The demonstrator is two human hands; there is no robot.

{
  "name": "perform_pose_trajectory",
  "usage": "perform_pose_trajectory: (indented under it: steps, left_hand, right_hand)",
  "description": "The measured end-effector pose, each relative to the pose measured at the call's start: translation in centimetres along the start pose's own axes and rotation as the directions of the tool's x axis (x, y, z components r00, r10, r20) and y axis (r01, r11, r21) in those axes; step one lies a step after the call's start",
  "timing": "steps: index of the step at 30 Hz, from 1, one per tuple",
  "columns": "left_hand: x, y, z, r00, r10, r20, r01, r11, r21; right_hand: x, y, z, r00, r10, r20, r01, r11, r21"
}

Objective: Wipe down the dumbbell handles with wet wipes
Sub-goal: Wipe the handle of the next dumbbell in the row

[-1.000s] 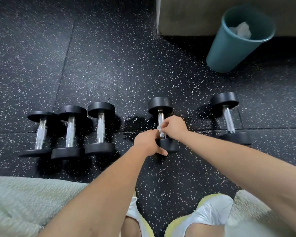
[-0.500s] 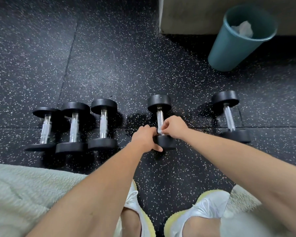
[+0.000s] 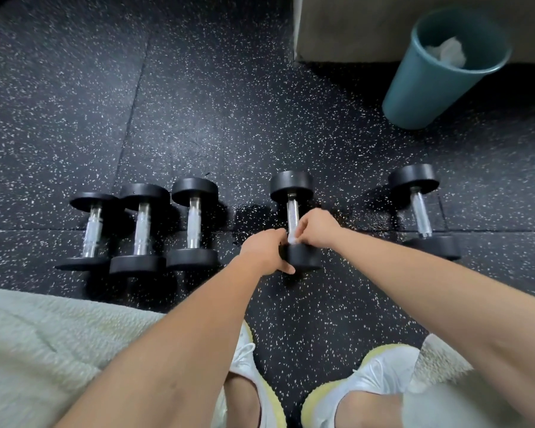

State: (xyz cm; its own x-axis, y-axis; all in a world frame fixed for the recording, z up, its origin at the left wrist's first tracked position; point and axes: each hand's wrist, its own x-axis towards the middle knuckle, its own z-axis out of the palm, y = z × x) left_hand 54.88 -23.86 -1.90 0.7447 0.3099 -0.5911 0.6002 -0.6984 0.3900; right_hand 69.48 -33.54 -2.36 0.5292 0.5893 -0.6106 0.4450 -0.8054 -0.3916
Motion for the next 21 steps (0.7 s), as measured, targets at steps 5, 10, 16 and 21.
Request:
perform_pose_trajectory:
  steps: [5, 10, 16, 21]
  left_hand:
    - [0.4, 0.0, -0.6, 0.998, -0.018, 0.058, 0.018, 1.0, 0.006]
    - [0.3, 0.6, -0.3, 1.0, -0.009, 0.02, 0.009, 1.0, 0.007]
    - [1.0, 0.0, -0.7, 0.999, 0.002, 0.038, -0.005, 0.997, 0.08]
    - [0.7, -0.5, -0.7, 0.999, -0.002, 0.05, 0.0, 0.999, 0.044]
  right_hand:
    - [0.9, -0.9, -1.4, 0.995, -0.001, -0.104, 0.005, 0.999, 0.034]
    - [2.1, -2.0, 0.0, 0.978, 0.06, -0.2, -0.038, 0.993, 0.109]
    - [1.2, -1.8, 1.1, 0.998, -0.049, 0.035, 0.052, 0.993, -0.109]
    - [2.9, -3.0, -0.5, 0.98, -0.027, -0.199, 0.025, 1.0, -0.012]
